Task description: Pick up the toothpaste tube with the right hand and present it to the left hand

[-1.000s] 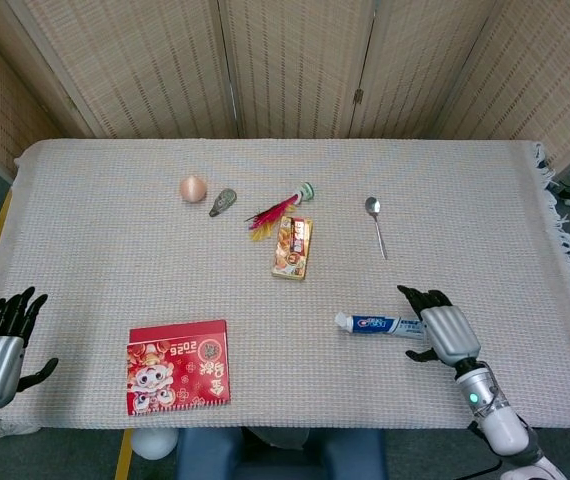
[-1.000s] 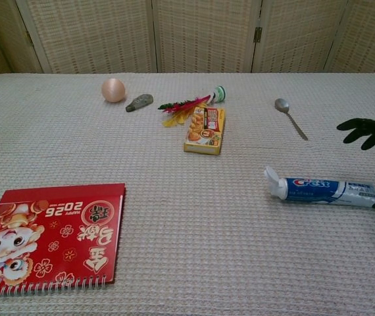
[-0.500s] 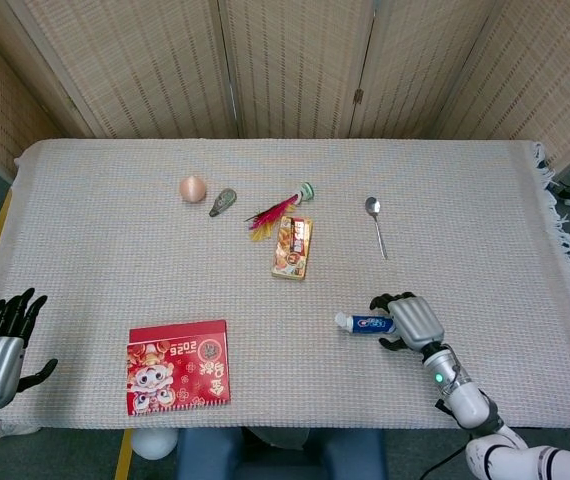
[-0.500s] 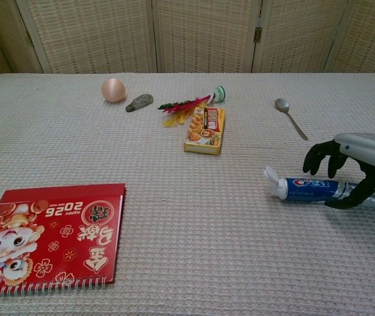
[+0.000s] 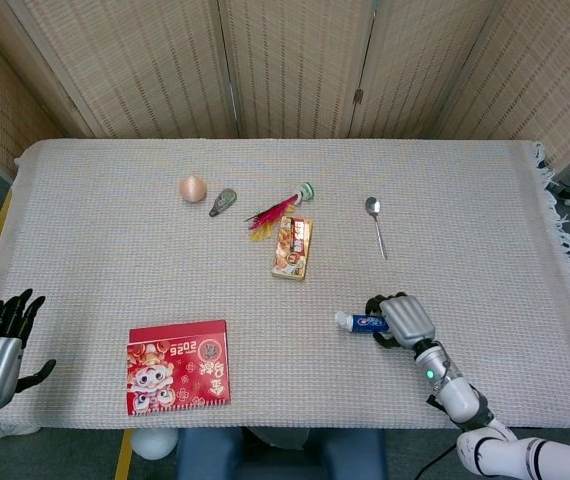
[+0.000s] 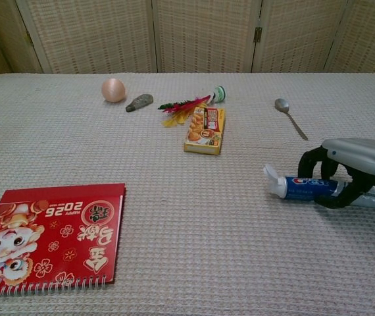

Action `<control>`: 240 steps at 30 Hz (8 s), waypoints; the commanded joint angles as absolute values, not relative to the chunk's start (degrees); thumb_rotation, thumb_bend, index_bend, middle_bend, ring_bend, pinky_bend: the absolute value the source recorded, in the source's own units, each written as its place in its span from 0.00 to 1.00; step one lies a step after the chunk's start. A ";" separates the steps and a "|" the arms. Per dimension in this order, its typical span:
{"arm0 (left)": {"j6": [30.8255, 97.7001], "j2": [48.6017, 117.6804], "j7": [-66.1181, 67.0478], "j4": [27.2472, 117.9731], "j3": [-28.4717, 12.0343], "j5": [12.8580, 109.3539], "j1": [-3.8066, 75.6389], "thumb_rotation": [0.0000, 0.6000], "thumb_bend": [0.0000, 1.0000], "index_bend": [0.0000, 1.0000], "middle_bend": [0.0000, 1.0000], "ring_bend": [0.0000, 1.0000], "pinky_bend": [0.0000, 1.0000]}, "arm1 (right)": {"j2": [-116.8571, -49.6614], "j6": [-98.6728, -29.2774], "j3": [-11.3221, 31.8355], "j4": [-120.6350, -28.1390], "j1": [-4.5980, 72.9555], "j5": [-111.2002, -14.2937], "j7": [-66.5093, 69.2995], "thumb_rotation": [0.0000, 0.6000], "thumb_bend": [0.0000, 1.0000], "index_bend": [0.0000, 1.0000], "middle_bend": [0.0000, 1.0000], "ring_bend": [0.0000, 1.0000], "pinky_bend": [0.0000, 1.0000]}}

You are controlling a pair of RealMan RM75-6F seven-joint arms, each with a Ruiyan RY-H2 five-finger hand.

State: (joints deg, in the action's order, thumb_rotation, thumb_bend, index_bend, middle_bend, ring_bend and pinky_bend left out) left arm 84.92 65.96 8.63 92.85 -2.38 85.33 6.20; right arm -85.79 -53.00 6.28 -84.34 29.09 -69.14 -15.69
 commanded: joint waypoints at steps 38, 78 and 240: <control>67.19 69.67 -0.78 85.82 -5.49 99.15 29.77 1.00 0.66 0.21 0.86 0.78 0.69 | -73.26 -38.92 12.74 -99.60 54.06 -53.45 -31.42 1.00 0.76 0.60 0.54 0.58 0.59; 56.13 73.79 15.32 93.49 -2.65 92.03 37.79 1.00 0.76 0.16 0.94 0.85 0.73 | -82.46 -43.05 6.28 -94.29 74.23 -34.68 -38.14 1.00 0.77 0.61 0.55 0.59 0.59; 77.77 68.90 1.45 88.36 -7.49 73.83 19.46 1.00 0.15 0.09 0.07 0.04 0.00 | -62.23 -79.86 -2.01 -106.48 26.92 -74.59 -14.52 1.00 0.47 0.00 0.00 0.01 0.00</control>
State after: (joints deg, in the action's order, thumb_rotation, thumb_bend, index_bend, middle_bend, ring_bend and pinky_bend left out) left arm 76.85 69.59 0.34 87.49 -8.22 73.75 20.25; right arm -64.24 -74.66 0.76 -106.06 31.56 -70.38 -15.41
